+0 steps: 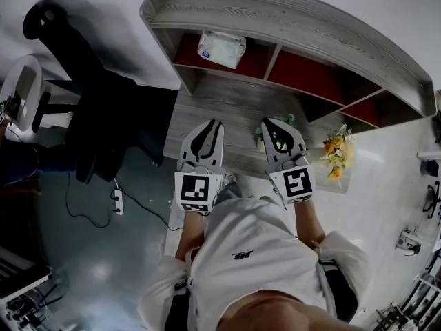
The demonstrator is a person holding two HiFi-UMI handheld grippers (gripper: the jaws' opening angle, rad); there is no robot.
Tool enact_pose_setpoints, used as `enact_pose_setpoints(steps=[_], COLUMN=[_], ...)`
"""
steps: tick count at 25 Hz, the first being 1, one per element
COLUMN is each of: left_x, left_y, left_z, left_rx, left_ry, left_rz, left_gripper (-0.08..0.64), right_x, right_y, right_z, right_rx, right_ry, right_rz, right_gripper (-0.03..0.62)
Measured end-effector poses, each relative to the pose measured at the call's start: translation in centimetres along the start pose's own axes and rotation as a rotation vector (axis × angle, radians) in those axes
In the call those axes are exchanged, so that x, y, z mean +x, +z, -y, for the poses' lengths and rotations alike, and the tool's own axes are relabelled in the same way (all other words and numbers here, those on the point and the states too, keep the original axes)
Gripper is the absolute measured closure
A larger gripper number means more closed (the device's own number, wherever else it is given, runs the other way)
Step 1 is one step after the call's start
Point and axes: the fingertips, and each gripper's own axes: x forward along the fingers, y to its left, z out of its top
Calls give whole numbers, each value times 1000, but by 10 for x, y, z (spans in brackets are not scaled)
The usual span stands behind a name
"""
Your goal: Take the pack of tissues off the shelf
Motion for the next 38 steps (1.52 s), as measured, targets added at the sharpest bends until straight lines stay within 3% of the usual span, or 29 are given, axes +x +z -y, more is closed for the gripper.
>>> enact_pose_setpoints(steps=[19,38], left_x=[64,125], left_y=[-4,-10], left_z=[-29,-38], left_rx=[1,16], left_ry=[-149,-113], left_rz=[2,-23], left_gripper=[525,480], right_x=[46,79], right_y=[-11,-26], right_z=[17,39], right_rx=[12,49], right_ry=[-124,-66], right_rz=[-55,-47], right_gripper=[568,568])
